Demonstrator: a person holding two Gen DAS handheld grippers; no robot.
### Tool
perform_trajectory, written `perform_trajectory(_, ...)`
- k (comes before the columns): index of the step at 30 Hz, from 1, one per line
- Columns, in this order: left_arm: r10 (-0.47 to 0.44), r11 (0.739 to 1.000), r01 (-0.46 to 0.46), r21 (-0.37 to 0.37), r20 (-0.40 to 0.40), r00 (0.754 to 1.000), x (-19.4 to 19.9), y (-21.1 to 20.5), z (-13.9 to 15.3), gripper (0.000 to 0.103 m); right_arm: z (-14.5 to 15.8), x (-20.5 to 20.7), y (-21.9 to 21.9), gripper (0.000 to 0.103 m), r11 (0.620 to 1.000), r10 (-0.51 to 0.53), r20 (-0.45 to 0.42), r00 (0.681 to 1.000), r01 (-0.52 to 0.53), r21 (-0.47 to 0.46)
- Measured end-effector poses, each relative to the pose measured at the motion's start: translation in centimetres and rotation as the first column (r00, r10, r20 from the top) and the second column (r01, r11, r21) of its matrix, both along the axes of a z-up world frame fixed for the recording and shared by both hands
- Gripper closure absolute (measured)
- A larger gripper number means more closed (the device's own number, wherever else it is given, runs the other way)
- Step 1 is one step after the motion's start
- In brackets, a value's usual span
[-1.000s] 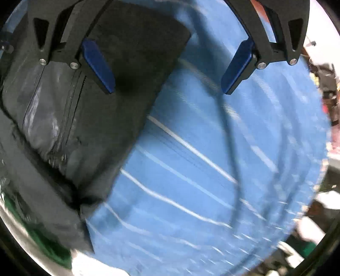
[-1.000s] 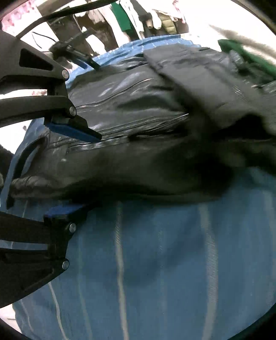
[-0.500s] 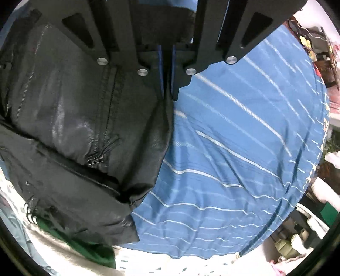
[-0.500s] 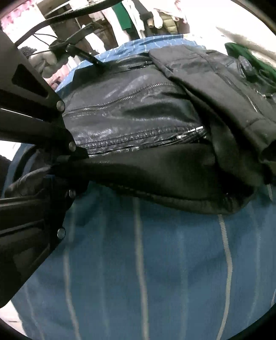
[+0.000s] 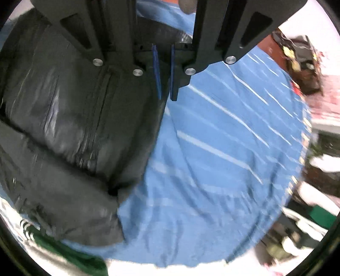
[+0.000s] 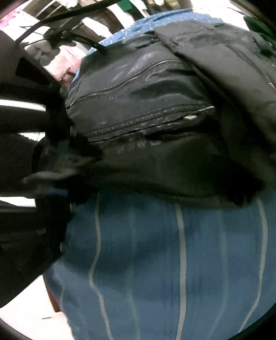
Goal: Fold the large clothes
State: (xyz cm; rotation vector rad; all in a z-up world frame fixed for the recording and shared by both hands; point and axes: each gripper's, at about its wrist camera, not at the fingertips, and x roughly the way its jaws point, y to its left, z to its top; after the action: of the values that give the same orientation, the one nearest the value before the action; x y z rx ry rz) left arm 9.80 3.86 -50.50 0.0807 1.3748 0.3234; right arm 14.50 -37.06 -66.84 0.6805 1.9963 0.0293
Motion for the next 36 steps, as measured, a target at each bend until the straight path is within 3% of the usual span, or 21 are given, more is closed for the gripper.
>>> perform_trajectory(1, -0.007, 1.000, 0.007, 0.012, 0.019, 1.000, 0.4, -0.2, 0.5, 0.077, 1.3, 0.6, -0.8, 0.056, 0.999, -0.002, 0.042, 0.999, 0.004, -0.035)
perform_trajectory(2, -0.019, 1.000, 0.018, 0.012, 0.042, 0.999, 1.2, -0.7, 0.9, 0.040, 2.1, 1.0, -1.1, 0.052, 0.998, 0.005, 0.072, 0.997, -0.001, -0.057)
perform_trajectory(4, -0.031, 1.000, 0.031, 0.002, 0.071, 0.997, 3.1, -1.2, 0.6, 0.000, 4.0, 2.5, -1.7, 0.052, 0.994, 0.027, 0.138, 0.990, -0.012, -0.112)
perform_trajectory(6, -0.042, 0.999, 0.041, 0.014, 0.067, 0.997, 4.6, -2.3, -0.5, 0.000, 4.8, 4.2, -2.0, 0.052, 0.987, 0.061, 0.187, 0.980, -0.032, -0.157)
perform_trajectory(9, -0.039, 0.997, 0.039, 0.062, -0.001, 0.999, 7.5, -2.7, -4.5, 0.000, 3.8, 6.1, -2.5, 0.052, 0.983, 0.081, 0.209, 0.974, -0.044, -0.176)
perform_trajectory(12, -0.011, 0.993, 0.017, 0.116, -0.051, 0.999, 9.2, -1.9, -7.6, 0.000, 2.6, 7.5, -1.7, 0.053, 0.950, 0.190, 0.207, 0.960, -0.126, -0.286)
perform_trajectory(14, 0.017, 0.997, -0.013, 0.076, -0.046, 0.999, 9.8, -0.9, -8.2, 0.000, 2.4, 7.8, -2.4, 0.063, 0.937, 0.182, 0.204, 0.962, -0.107, -0.332)
perform_trajectory(19, 0.045, 0.999, -0.045, 0.017, -0.023, 0.999, 10.4, 1.7, -8.4, 0.000, 2.9, 6.8, -5.6, 0.063, 0.928, 0.083, 0.225, 0.971, 0.007, -0.371)
perform_trajectory(23, 0.041, 0.998, -0.039, 0.039, -0.040, 0.998, 10.6, 1.9, -8.0, 0.000, 2.7, 7.5, -4.8, 0.061, 0.910, 0.138, 0.192, 0.972, -0.047, -0.411)
perform_trajectory(30, -0.032, 0.969, 0.040, 0.244, -0.035, 0.999, 7.9, -1.7, -4.6, 0.000, 6.5, 8.6, -7.2, 0.043, 0.936, 0.160, 0.205, 0.966, -0.083, -0.342)
perform_trajectory(34, -0.064, 0.920, 0.070, 0.386, -0.027, 0.998, 4.8, -5.5, -2.8, 0.000, 9.0, 7.7, -8.3, 0.023, 0.924, 0.221, 0.237, 0.946, -0.125, -0.361)
perform_trajectory(36, -0.095, 0.863, 0.100, 0.495, -0.034, 0.995, 2.6, -9.0, -2.1, 0.000, 9.7, 7.6, -9.5, 0.023, 0.917, 0.246, 0.247, 0.937, -0.142, -0.373)
